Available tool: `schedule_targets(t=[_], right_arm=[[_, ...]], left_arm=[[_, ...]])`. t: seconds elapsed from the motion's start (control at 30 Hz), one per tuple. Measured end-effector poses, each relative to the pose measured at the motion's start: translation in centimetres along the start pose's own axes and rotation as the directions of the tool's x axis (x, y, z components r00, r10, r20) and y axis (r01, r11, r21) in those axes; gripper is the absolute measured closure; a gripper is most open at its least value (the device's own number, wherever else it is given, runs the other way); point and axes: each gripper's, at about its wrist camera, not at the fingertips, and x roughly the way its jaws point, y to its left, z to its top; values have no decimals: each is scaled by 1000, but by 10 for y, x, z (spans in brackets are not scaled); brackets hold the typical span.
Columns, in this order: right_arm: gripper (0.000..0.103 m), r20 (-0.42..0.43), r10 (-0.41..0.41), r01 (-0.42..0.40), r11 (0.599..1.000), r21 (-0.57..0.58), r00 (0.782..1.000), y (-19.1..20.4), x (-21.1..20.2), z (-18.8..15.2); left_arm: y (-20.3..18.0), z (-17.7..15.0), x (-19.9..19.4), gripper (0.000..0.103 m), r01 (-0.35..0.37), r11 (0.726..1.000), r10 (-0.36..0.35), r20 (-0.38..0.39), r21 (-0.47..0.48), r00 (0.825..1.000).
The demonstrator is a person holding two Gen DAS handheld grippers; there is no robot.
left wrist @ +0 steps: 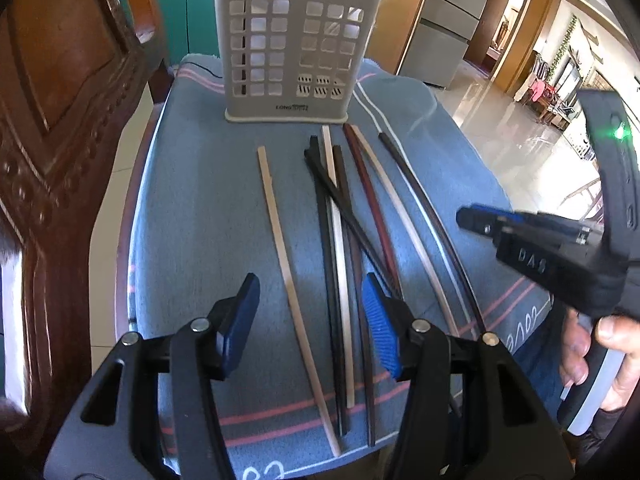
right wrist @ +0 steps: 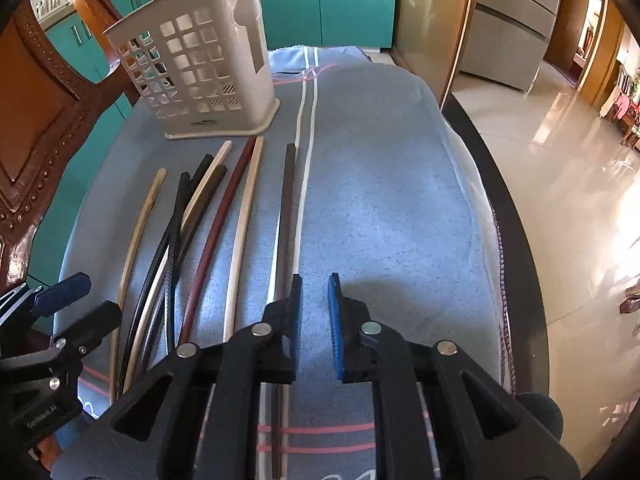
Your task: Organize utensils
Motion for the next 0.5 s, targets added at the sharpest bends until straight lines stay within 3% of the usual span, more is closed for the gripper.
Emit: schedule_targets(t=[0.2, 0.37, 0.4, 0.5], right_arm=[[66, 3, 31, -31, 998, -56, 1000, 15, 6, 2], [66, -11, 33, -34, 994, -100, 999, 29, 23, 7], [67, -13, 26, -28, 993, -114, 1000, 31, 26, 7], [91, -11, 45, -46, 991, -127, 999, 33, 26, 7]], left_arm=[[-1, 7, 8, 48, -19, 1000, 19, -11, -2, 1000], [-2, 8, 12, 47, -40, 999, 40, -21, 5, 999], [-2, 8, 13, 45, -44, 999, 44, -20, 6, 999], [-3, 12, 13, 43, -55, 998, 55, -12, 1, 998]])
